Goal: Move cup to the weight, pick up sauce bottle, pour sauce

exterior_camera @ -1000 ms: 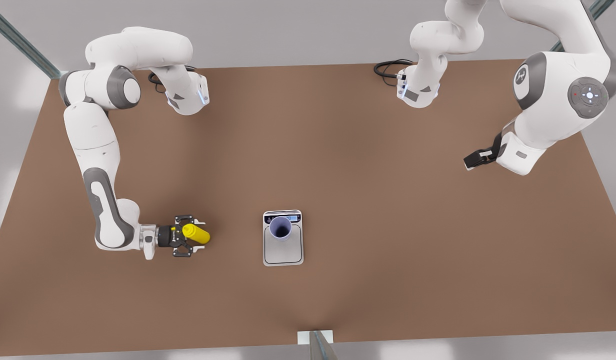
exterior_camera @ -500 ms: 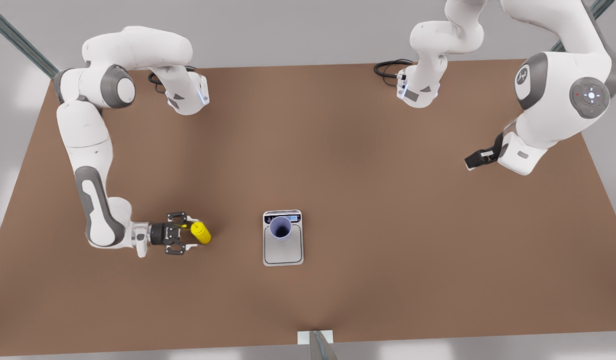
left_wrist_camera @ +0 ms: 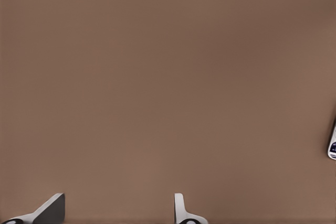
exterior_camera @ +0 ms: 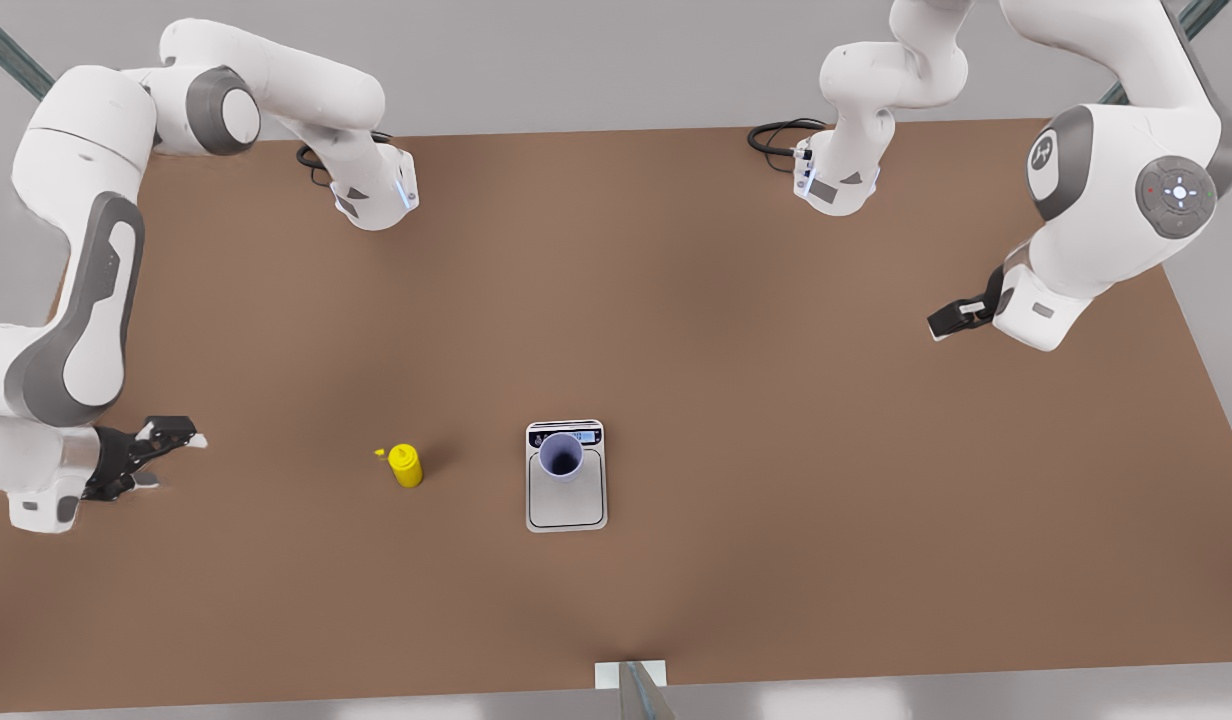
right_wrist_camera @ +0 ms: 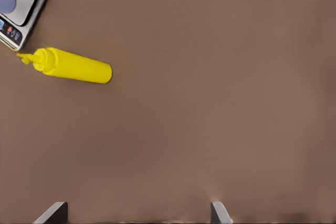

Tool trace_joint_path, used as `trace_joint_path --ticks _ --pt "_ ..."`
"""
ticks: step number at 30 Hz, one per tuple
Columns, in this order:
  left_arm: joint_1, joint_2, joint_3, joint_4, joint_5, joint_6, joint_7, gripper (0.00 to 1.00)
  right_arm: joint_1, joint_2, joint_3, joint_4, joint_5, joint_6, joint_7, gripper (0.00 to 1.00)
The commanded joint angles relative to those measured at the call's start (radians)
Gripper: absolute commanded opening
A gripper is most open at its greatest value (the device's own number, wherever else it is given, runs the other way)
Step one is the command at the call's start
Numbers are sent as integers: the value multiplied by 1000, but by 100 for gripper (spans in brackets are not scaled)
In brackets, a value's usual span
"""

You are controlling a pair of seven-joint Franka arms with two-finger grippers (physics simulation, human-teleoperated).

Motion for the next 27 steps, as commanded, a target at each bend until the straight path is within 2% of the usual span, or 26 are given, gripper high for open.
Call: trace_joint_path --ticks 1,3,5,8,12,27 --pt "0 0 0 -1 -1 1 0 100 15 -23 -17 -20 -6 21 38 100" --pt "0 0 0 -1 -1 1 0 100 120 -149 -111 -135 -7 90 253 100" --pt "0 0 0 -2 -1 1 0 100 144 -301 -117 -286 -32 181 423 100" --pt "1 -2 0 -2 -1 1 0 100 144 -416 -117 -385 -30 201 499 100" --pt "1 -2 0 -2 -1 2 0 100 139 -467 -115 -434 -26 202 499 100" --pt "1 0 0 -4 -2 4 0 100 136 -467 -117 -434 -23 201 491 100"
